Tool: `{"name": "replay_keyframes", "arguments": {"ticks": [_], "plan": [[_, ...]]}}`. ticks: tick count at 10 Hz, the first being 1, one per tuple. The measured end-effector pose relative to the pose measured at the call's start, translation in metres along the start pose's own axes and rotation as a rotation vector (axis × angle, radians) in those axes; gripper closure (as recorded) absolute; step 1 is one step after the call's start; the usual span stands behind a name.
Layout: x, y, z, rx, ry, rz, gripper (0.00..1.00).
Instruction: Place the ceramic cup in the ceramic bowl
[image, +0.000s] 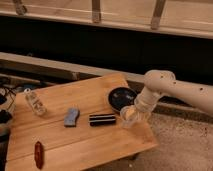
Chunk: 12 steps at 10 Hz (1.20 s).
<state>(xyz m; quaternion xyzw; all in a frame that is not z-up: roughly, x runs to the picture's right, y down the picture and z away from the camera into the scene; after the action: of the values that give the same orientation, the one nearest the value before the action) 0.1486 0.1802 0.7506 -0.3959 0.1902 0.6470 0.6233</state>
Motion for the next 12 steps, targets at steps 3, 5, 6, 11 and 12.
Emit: {"name": "replay_keyframes", "arguments": {"ticks": [3, 5, 6, 11, 12], "plan": [[0.005, 0.007, 0.019, -0.019, 0.001, -0.021, 0.20], [0.007, 0.017, 0.010, -0.021, -0.033, -0.049, 0.20], [0.006, 0.019, 0.002, -0.021, -0.051, -0.053, 0.20], [-0.025, 0.009, -0.036, -0.041, -0.117, -0.031, 0.20], [-0.026, 0.005, -0.032, -0.044, -0.113, -0.020, 0.20]]}}
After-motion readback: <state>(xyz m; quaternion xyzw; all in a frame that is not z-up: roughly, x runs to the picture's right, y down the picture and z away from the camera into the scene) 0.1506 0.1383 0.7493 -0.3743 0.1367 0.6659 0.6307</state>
